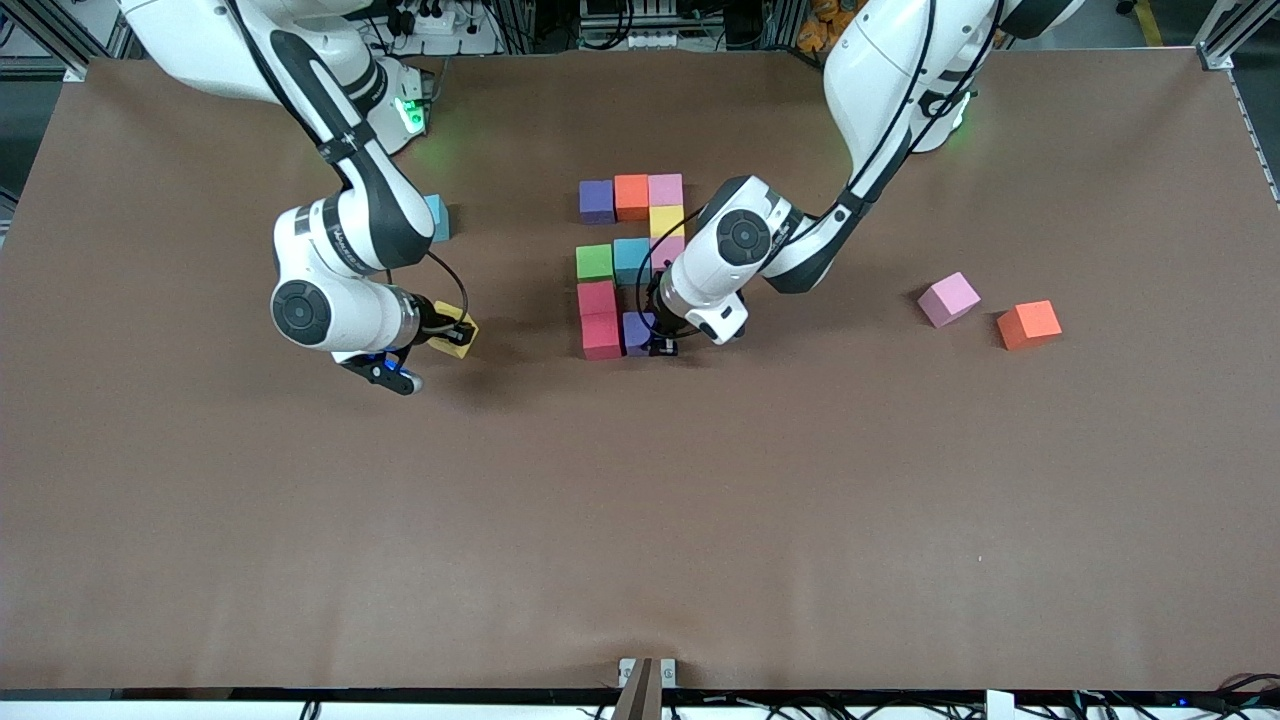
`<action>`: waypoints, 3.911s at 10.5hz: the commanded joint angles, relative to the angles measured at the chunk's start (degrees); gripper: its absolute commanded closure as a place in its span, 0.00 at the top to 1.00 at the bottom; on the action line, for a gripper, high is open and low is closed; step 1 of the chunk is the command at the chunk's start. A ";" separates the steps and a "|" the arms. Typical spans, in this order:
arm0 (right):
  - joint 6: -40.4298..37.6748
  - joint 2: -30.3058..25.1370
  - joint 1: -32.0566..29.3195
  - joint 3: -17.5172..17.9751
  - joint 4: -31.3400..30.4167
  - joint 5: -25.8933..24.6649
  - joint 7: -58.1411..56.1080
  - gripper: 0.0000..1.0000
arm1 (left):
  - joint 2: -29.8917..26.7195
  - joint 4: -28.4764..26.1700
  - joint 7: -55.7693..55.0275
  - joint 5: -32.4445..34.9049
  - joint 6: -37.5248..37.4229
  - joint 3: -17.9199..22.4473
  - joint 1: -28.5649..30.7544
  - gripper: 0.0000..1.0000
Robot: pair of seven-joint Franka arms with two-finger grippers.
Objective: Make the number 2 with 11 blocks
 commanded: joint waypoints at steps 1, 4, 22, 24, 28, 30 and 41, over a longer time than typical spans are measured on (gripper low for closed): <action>-0.56 -0.33 -0.58 0.42 -0.06 0.87 0.50 0.00 | 0.86 0.83 1.05 -0.85 0.93 -0.18 -0.01 0.32; -0.74 -0.42 -0.49 0.42 -0.06 0.87 0.50 0.00 | 1.22 1.53 1.05 -0.85 0.93 -0.18 -0.10 0.32; -0.65 -0.68 2.84 0.95 1.43 0.95 7.77 0.00 | -5.17 1.80 2.02 -0.33 -5.98 -0.27 -0.72 1.00; -0.74 -0.59 4.07 0.95 2.57 3.48 9.90 0.00 | -9.65 1.80 3.94 0.11 -11.78 -0.27 0.16 1.00; -0.56 0.19 9.43 0.86 5.81 5.52 19.19 0.00 | -18.27 -0.65 23.30 0.11 -25.13 -0.27 9.98 1.00; -0.48 1.51 11.89 0.86 8.45 7.27 23.59 0.00 | -22.93 -4.16 37.45 0.11 -28.93 -0.01 15.69 1.00; 6.10 19.34 28.59 0.51 32.62 7.90 59.98 0.00 | -32.88 -28.67 76.89 5.27 -24.16 0.25 38.90 1.00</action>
